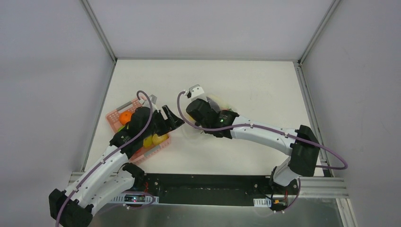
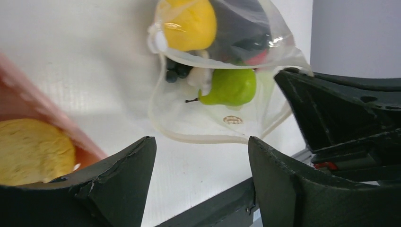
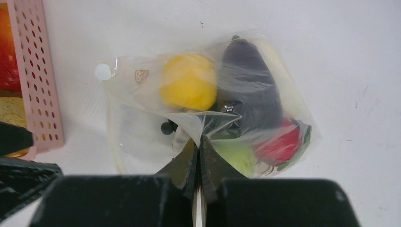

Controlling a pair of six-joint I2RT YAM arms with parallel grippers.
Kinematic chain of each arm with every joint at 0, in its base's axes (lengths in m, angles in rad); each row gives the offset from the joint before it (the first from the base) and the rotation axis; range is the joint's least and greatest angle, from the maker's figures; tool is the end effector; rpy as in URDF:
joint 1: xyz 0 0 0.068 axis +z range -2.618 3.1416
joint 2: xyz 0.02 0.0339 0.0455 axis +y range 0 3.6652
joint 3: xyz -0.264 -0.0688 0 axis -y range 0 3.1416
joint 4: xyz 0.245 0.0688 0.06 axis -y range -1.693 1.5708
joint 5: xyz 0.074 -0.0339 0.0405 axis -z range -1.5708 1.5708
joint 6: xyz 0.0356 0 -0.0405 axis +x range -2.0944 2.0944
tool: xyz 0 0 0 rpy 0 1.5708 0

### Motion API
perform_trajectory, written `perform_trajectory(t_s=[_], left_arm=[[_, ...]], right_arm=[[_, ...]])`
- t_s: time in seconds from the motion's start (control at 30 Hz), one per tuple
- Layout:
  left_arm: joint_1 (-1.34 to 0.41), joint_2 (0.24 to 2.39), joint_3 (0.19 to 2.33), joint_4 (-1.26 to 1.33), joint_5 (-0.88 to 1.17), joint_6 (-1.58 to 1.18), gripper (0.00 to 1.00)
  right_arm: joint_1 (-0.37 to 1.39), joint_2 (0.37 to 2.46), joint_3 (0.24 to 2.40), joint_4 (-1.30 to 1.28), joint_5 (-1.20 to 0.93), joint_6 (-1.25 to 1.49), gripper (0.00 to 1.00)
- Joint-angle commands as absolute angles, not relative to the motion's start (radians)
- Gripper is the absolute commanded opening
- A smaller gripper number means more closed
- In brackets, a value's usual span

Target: Open the zip-top bag and remove the fake food

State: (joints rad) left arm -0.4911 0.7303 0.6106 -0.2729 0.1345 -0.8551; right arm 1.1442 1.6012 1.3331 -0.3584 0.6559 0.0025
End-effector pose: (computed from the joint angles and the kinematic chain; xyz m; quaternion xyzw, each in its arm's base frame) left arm 0.1518 -0.0866 0.2781 -0.1134 0.8226 -0.3893 0.3986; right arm 0.1700 0.3215 0.3104 -0.3323 0.7886 -0.0074 0.5173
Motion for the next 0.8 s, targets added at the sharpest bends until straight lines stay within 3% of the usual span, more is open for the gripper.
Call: perform_trajectory(t_s=[0.0,0.23,0.77], left_arm=[[-0.571,0.810,0.610,-0.097,0.130,-0.893,0.72],[-0.694,0.971,0.618,-0.042,-0.074,-0.909,0.63],[-0.748,1.304,0.606,0.292,-0.104,-0.999,0.62]], right_arm=[[1.134,1.555,1.310,-0.269,0.597,0.081,0.00],[1.124,1.544,1.275,-0.231,0.582,0.167,0.00],[1.097,1.506,1.172,-0.153,0.526,0.331,0.00]])
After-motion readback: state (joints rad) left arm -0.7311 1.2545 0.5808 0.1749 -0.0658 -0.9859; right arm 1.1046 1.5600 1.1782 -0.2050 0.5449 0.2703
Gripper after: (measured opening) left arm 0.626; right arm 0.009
